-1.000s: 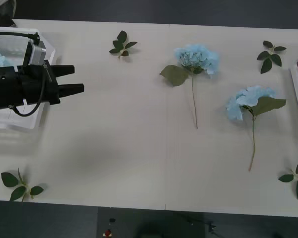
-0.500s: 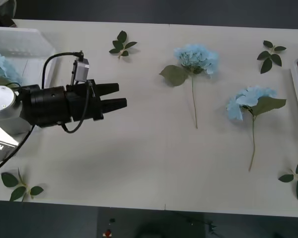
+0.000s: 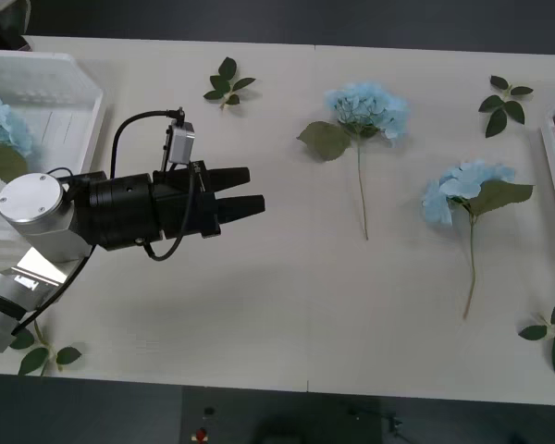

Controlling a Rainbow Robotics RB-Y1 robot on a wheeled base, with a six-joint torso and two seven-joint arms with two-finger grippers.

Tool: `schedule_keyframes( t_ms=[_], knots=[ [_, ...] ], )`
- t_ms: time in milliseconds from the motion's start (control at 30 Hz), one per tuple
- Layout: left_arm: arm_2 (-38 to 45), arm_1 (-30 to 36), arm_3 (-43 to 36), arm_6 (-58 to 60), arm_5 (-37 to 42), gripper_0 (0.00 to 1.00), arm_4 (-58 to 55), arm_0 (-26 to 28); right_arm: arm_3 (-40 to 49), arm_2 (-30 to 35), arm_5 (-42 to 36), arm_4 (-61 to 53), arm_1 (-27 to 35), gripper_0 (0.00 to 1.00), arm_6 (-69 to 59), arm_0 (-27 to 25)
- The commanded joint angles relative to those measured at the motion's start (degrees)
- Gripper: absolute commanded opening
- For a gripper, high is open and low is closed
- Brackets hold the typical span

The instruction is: Put the red flowers into the right box and the blue flowers into the left box

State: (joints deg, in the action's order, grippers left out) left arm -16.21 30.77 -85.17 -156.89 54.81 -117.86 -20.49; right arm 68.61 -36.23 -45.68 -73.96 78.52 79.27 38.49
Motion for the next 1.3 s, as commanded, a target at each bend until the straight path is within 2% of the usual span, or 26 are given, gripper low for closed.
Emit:
schedule_keyframes(
  t_ms=[33,133,333,433,500,533,667,1000,1300],
  knots=[
    [0.4,0.1,-1.0,1.9,-0.1,0.78,-0.4,-1.0,5.7,1.2,-2.8,-7.5,-0.3,1.0,1.6,0.7],
    [0.4,0.0,-1.0,1.9,-0.1,0.78,-0.3,-1.0,9.2,2.0,-3.5,-12.8,-0.3,1.0,0.8,-1.3],
    [0.4,0.0,-1.0,1.9,-0.1,0.78,-0.3,-1.0,15.1,10.6,-3.1,-21.0,-1.4,1.0,-0.2,-12.2],
    [0.4,0.0,-1.0,1.9,-0.3,0.85,-0.3,-1.0,19.2,15.7,-2.0,-19.8,-2.9,1.0,-0.3,-19.0],
    [0.4,0.0,-1.0,1.9,-0.5,0.97,-0.4,-1.0,21.8,18.2,-1.1,-17.3,-4.1,1.0,-0.5,-22.6],
    [0.4,0.0,-1.0,1.9,-0.7,1.0,-0.4,-1.0,23.7,19.5,-0.2,-15.0,-5.0,1.0,-0.8,-24.8],
    [0.4,0.0,-1.0,1.9,-1.1,1.0,-0.7,-1.0,27.5,21.3,2.1,-8.5,-8.2,1.0,-3.7,-29.3],
    [1.2,0.0,-1.0,1.9,-0.9,1.0,-0.9,-2.5,28.8,20.1,2.4,11.6,-20.8,1.0,-14.7,-30.1],
    [4.3,-0.4,-1.0,1.9,3.9,1.0,-1.9,-3.3,26.3,17.4,2.6,25.6,-26.3,1.0,-21.8,-26.3]
  ],
)
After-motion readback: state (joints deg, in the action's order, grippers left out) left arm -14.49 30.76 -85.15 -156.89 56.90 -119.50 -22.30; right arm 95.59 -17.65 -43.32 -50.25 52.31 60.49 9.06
